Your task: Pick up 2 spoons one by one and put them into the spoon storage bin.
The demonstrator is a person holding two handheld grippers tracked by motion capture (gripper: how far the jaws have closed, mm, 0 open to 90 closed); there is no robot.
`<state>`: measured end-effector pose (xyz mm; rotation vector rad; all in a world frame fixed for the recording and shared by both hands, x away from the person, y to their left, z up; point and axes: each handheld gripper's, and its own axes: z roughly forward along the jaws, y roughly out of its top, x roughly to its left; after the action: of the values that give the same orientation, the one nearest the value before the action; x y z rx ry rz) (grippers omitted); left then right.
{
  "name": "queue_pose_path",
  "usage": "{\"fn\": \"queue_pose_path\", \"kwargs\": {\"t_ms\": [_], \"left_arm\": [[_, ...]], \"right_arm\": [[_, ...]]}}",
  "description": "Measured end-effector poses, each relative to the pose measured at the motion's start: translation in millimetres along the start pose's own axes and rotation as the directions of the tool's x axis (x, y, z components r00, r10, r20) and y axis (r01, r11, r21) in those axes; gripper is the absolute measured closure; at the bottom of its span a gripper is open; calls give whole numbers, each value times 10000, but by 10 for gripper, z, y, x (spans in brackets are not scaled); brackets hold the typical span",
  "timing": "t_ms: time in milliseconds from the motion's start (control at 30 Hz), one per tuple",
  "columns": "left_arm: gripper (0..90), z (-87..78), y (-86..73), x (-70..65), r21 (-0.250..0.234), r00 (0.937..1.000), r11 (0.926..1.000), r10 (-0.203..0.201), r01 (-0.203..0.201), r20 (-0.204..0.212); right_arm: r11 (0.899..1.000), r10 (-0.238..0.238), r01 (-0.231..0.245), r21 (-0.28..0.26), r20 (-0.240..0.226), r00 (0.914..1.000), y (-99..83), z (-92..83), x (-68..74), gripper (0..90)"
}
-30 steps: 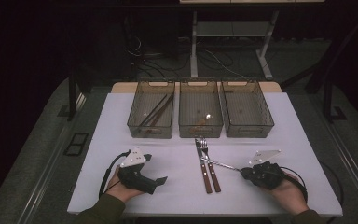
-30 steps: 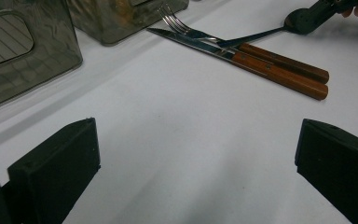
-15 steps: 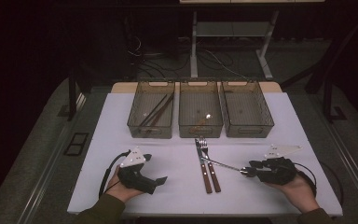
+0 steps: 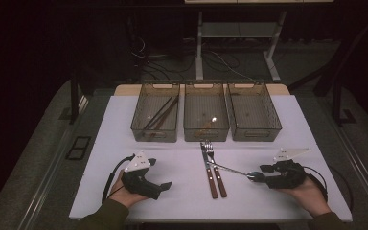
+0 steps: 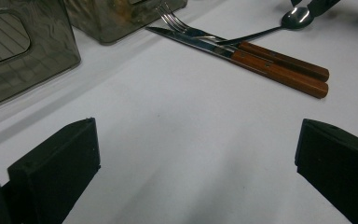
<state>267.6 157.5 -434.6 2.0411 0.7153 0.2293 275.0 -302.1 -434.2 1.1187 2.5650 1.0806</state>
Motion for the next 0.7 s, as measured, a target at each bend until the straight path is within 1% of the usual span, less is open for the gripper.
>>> {"fn": "queue_pose_path", "kwargs": {"t_ms": [33, 133, 167, 300, 333, 500, 633, 700], "left_arm": [[0, 4, 0, -4, -42, 10000, 10000, -56, 56, -5], [0, 5, 1, -4, -10, 10000, 10000, -28, 28, -11], [0, 4, 1, -3, 1, 10000, 10000, -19, 19, -11], [0, 5, 0, -1, 0, 10000, 10000, -25, 25, -8], [0, 5, -1, -2, -2, 10000, 10000, -19, 19, -8], [0, 2, 1, -4, -6, 10000, 10000, -4, 4, -30], [0, 1, 1, -5, -10, 10000, 10000, 2, -3, -28], [0, 0, 1, -5, -9, 10000, 10000, 4, -4, -30]], "right_arm": [[10000, 18, -18, 32, -19, 10000, -5, 15, -3, 508], [9999, -22, 22, 138, -2, 10000, -13, 47, -23, 508], [9999, 40, -39, 148, -27, 10000, -14, 54, -23, 509], [9998, -89, 89, 201, -13, 10000, -23, 80, -23, 514], [9996, -59, 60, 263, -16, 10000, -27, 86, -22, 517], [9988, -310, 310, 368, -23, 9995, -34, 101, -10, 550], [9978, -460, 468, 459, -195, 9988, -36, 107, 10, 594], [9973, -564, 572, 464, -177, 9983, -38, 109, 15, 607]]}}
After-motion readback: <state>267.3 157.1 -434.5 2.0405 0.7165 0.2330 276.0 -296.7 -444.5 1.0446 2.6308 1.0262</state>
